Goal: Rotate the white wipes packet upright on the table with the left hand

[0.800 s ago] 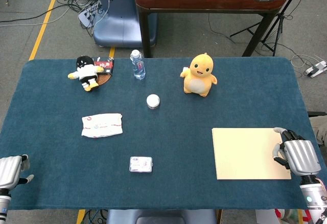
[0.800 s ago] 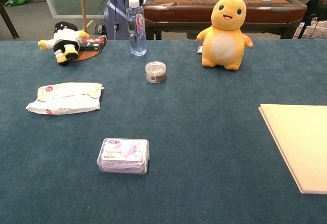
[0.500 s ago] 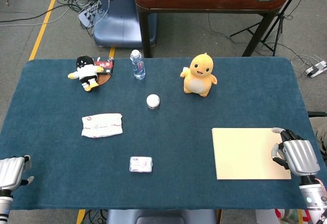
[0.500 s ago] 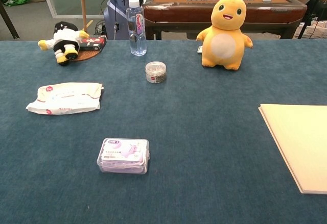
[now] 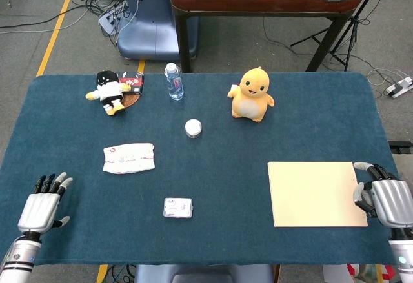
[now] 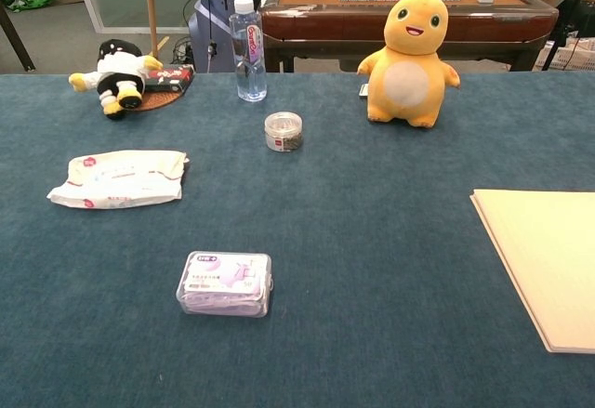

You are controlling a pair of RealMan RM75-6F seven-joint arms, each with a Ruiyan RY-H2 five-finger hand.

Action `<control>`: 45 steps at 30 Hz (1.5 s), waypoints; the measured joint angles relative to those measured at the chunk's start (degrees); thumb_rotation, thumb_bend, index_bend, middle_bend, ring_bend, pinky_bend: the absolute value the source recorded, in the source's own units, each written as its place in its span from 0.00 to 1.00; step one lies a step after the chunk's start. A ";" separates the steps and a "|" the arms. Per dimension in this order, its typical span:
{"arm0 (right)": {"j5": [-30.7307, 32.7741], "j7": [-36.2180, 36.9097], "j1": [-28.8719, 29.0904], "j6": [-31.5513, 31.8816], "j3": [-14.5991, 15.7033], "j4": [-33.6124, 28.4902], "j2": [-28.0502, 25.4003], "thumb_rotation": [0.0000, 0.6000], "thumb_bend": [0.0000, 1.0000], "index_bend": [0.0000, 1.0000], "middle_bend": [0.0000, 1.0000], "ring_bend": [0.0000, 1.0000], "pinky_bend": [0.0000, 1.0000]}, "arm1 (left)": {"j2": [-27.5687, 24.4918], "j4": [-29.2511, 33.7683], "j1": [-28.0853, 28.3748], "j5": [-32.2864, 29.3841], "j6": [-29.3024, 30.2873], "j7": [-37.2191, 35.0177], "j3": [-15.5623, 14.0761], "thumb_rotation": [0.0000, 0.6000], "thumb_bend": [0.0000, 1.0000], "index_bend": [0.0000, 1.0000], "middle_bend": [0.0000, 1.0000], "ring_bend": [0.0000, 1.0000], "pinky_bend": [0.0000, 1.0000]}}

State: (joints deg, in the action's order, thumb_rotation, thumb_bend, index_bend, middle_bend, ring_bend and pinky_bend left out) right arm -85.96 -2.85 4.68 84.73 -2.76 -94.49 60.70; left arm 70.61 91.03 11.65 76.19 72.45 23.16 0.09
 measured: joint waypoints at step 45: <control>0.47 0.27 -0.15 -1.38 -0.14 0.14 -0.14 1.00 0.21 0.29 0.30 0.24 0.50 | 12.21 -21.84 18.43 -14.78 -15.45 -3.91 13.33 1.00 0.03 0.09 0.00 0.00 0.00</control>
State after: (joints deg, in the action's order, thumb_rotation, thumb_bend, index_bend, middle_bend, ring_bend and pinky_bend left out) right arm -85.49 -2.58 4.53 83.35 -2.90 -94.35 60.56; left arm 82.82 69.18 30.09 61.41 57.00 19.25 13.43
